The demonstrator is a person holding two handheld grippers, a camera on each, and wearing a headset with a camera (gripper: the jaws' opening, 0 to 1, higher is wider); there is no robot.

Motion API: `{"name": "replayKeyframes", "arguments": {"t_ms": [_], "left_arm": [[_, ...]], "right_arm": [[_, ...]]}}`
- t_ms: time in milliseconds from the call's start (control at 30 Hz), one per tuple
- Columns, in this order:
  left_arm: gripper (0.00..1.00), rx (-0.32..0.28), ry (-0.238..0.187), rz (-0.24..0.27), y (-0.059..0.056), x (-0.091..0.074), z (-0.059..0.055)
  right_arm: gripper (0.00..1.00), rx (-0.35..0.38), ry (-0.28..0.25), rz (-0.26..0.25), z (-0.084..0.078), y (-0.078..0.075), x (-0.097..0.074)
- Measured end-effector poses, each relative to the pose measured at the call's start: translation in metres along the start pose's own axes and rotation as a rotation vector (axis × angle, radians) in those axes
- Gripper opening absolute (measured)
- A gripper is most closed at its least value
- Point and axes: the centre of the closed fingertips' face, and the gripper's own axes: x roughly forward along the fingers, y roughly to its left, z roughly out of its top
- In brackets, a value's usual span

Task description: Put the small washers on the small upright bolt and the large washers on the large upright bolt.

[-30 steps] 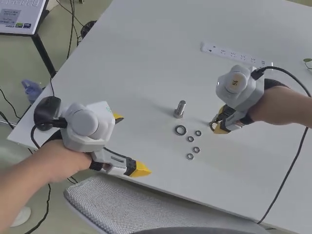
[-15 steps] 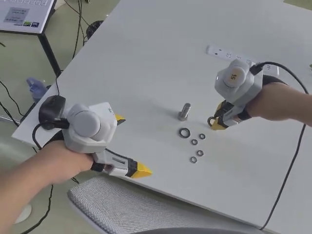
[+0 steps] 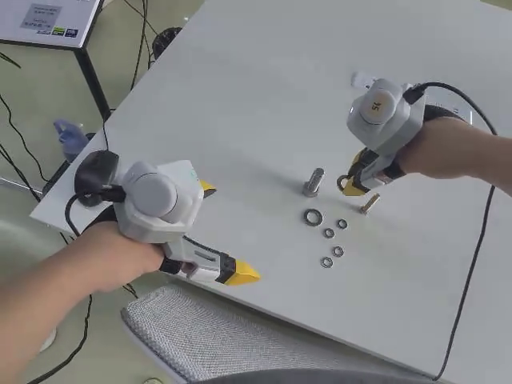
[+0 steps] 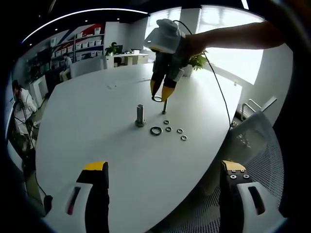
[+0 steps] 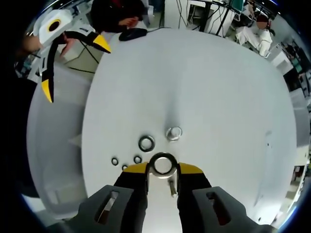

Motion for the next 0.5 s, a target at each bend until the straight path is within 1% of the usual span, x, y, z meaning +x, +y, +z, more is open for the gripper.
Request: {"name": "replayKeyframes", "arguments": {"t_ms": [233, 500], "left_arm": [[0.95, -0.002, -0.002, 0.004, 0.004, -0.001, 0.001], [0.94, -0.010, 0.004, 0.004, 0.007, -0.002, -0.004]], "right_arm": [[0.21, -0.008, -0.007, -0.001, 0.010, -0.005, 0.004], [0.21, -0.009, -0.020, -0.002, 0.022, -0.009, 0.006]]}}
